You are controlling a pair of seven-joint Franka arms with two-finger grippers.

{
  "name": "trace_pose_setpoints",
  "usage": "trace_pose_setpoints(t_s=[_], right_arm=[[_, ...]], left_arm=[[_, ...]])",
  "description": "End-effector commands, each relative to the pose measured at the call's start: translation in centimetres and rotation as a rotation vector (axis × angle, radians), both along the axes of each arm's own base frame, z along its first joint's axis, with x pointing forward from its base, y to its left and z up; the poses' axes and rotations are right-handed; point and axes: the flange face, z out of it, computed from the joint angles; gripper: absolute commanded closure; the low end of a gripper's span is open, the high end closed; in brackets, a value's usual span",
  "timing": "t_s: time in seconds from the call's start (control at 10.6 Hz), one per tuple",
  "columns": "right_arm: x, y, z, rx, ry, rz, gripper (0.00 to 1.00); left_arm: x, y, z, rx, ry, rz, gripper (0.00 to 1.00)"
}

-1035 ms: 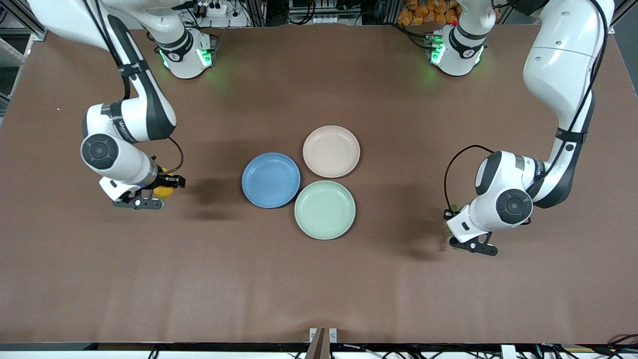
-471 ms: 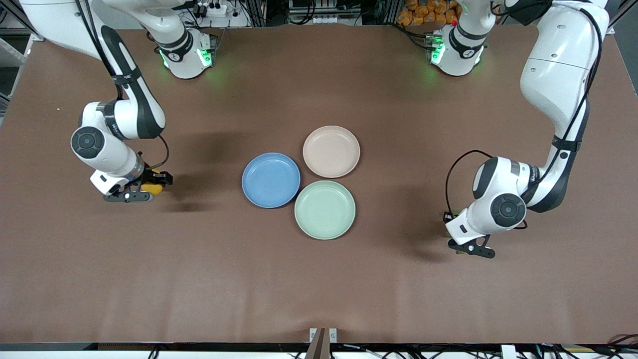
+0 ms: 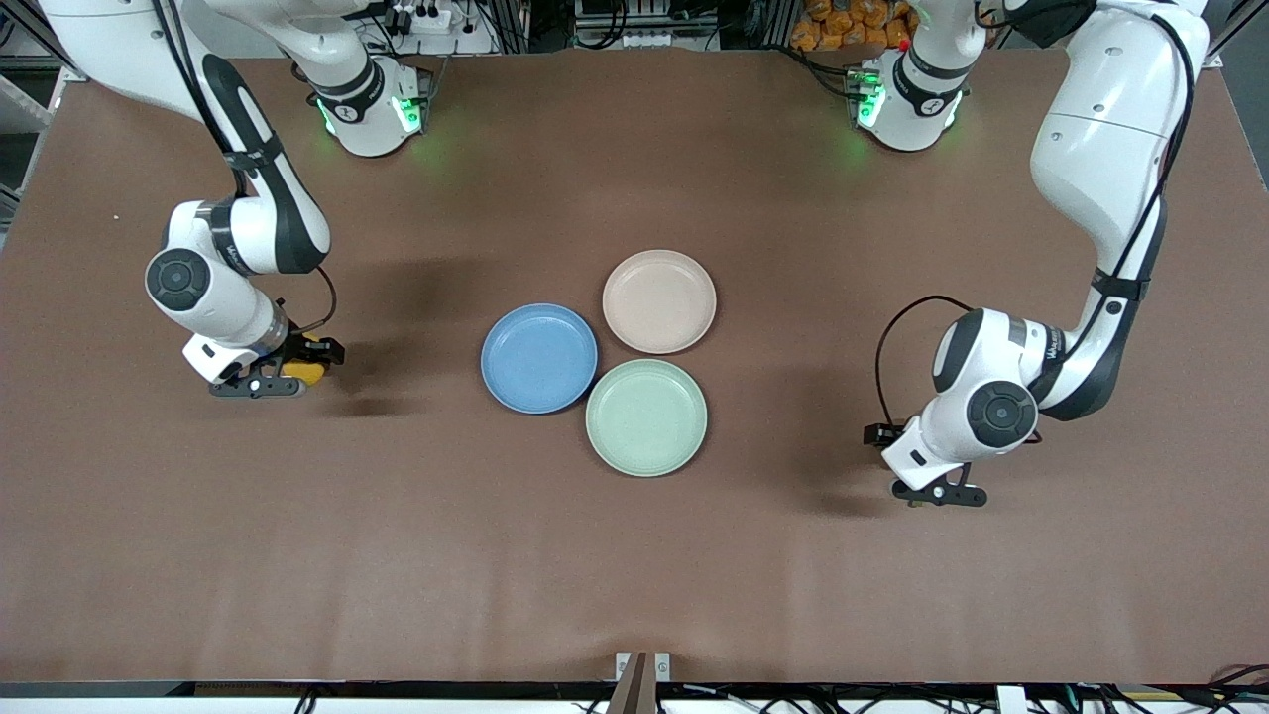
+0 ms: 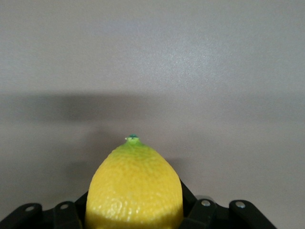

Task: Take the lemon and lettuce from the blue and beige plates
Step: 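Lower the lettuce to the table and open the left gripper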

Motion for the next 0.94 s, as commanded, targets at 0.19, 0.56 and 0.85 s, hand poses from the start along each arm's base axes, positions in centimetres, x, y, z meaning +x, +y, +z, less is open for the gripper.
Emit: trace_pose_setpoints(t_s=[0.19,0.56,0.85], right_arm=[[-0.8,-0.2,-3.4,0.042,-0.048,-0.020,0.73],[-0.8,0.4,-5.5,0.046,-0.071,-0.004,0.73],[-0.7,0.5,-5.4,0.046,-0.072,-0.004,0.42]], left_arm=[[-1.3,0.4,5.2,0.030,-0.058,0.009,0.00],[-2.0,3.0,8.1,0.056,-0.055,0.036,0.00],[-3.1,5.3,9.4,0.037,0.008,-0.048,0.00]])
